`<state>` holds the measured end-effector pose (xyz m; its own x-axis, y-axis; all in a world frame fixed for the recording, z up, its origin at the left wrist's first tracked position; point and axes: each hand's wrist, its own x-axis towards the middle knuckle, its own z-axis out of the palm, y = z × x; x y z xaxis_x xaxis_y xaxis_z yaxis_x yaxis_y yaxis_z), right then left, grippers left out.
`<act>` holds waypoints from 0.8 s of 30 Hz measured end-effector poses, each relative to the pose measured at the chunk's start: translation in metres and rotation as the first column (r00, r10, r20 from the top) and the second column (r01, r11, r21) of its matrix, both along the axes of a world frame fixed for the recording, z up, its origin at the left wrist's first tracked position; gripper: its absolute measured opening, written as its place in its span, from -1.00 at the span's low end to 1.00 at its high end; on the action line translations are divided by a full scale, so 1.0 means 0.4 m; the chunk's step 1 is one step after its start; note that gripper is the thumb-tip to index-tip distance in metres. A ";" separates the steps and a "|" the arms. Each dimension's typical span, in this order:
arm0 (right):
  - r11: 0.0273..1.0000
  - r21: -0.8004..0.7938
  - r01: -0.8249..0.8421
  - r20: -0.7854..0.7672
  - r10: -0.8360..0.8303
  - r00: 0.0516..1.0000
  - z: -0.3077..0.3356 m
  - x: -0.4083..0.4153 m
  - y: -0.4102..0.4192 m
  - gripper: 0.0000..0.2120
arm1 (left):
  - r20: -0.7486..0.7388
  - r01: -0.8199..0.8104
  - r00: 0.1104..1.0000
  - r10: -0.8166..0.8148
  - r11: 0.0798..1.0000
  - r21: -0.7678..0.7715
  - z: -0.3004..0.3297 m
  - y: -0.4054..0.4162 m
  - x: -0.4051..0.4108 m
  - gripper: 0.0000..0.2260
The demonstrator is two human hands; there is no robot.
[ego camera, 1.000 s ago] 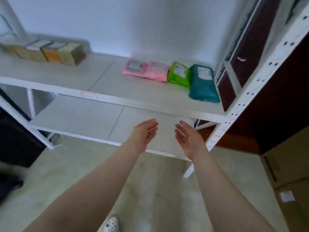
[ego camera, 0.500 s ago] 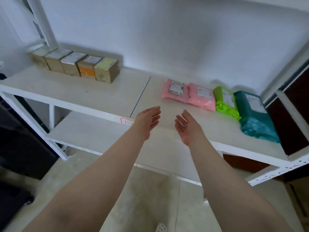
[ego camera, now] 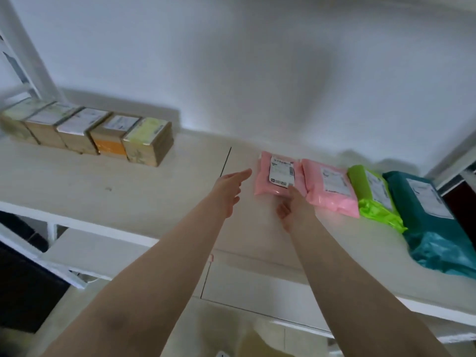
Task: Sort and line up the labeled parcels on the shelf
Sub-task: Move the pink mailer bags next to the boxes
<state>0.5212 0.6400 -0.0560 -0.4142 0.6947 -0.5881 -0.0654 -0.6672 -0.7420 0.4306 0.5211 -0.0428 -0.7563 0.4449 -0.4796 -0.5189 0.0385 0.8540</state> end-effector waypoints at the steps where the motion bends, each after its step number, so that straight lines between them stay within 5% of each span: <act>1: 1.000 -0.012 0.018 -0.024 -0.019 1.000 -0.004 -0.014 0.008 -0.75 | 0.004 0.013 1.000 -0.013 1.000 -0.007 -0.008 0.019 -0.020 -0.58; 7: 0.995 -0.052 0.088 -0.066 -0.091 0.994 -0.037 -0.067 0.050 -0.57 | 0.026 0.086 0.996 -0.084 0.993 -0.085 -0.038 0.126 -0.090 -0.54; 11: 0.990 0.040 0.132 0.100 -0.135 0.986 -0.059 -0.094 0.068 -0.54 | -0.014 0.111 0.994 -0.112 0.991 -0.080 -0.075 0.198 -0.120 -0.27; 17: 0.969 0.134 0.209 0.291 -0.240 0.926 -0.072 -0.114 0.056 -0.68 | -0.048 0.199 0.978 -0.203 0.977 -0.081 -0.080 0.224 -0.127 -0.67; 24: 0.984 0.127 0.127 0.145 -0.145 0.979 -0.058 -0.184 -0.074 -0.86 | -0.041 0.139 0.990 -0.138 0.990 0.031 -0.068 0.117 -0.213 -0.77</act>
